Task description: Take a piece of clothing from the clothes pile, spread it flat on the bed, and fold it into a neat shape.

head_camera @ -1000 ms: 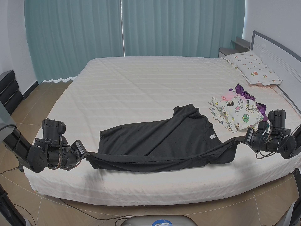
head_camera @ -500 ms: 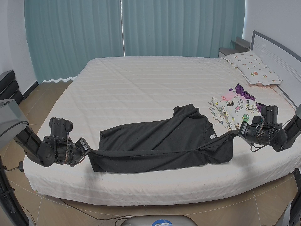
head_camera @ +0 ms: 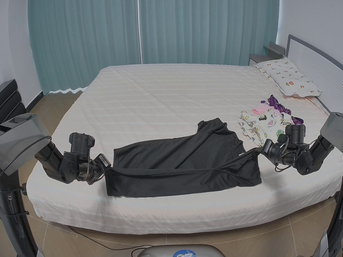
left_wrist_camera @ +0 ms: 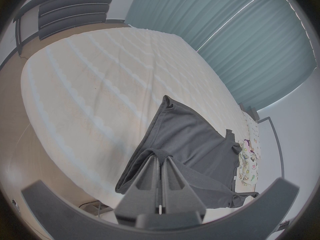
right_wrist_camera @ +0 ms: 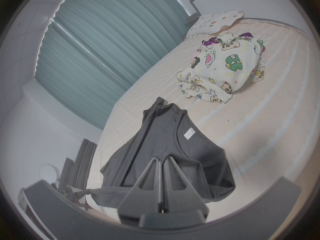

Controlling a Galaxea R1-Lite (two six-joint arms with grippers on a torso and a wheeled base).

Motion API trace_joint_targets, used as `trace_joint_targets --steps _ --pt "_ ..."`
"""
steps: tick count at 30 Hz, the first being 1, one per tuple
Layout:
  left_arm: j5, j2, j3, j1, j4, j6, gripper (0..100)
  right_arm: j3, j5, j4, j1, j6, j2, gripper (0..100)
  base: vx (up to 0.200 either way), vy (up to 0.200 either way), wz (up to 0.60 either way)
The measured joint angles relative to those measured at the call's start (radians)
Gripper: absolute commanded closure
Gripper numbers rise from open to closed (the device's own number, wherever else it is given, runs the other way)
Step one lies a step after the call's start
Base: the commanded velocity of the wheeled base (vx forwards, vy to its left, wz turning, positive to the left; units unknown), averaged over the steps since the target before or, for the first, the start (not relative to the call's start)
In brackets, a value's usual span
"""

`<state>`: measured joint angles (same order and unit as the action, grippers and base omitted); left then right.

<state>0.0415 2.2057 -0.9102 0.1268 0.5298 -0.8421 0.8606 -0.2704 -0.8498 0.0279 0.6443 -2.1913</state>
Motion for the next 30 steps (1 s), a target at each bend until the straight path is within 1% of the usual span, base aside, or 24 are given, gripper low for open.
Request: trace_joint_targets --steps 3,6,7,13,19,24,27,30 --pt "-0.007 0.046 -0.040 0.000 -0.001 0.001 100 0.005 0.023 -0.018 0.007 0.020 -0.025 100 0.000 0.000 0.00" --pt "-0.019 0.075 -0.065 0.001 -0.001 0.000 100 0.007 0.029 -0.022 0.010 0.027 -0.039 100 0.000 0.000 0.00" --pt "-0.024 0.086 -0.074 0.001 -0.002 0.000 0 0.007 0.030 -0.023 0.010 0.028 -0.043 100 0.000 0.000 0.00" --pt "-0.033 0.127 -0.099 0.000 -0.003 0.000 0 0.002 0.031 -0.023 0.019 0.031 -0.051 100 0.000 0.000 0.00" --pt "-0.033 0.126 -0.083 -0.009 -0.004 -0.003 0 -0.021 0.034 -0.017 0.032 0.031 -0.035 100 0.000 0.000 0.00" --pt "-0.025 0.071 -0.011 -0.026 -0.003 -0.025 0 -0.062 0.036 -0.009 0.040 0.031 0.000 100 0.000 0.000 0.00" --pt "-0.022 0.029 0.050 -0.027 -0.003 -0.050 0 -0.096 0.036 0.001 0.043 0.029 0.026 100 0.000 0.000 0.00" --pt "-0.016 -0.016 0.119 -0.023 -0.003 -0.087 0 -0.134 0.037 0.040 0.049 0.025 0.053 100 0.000 0.000 0.00"
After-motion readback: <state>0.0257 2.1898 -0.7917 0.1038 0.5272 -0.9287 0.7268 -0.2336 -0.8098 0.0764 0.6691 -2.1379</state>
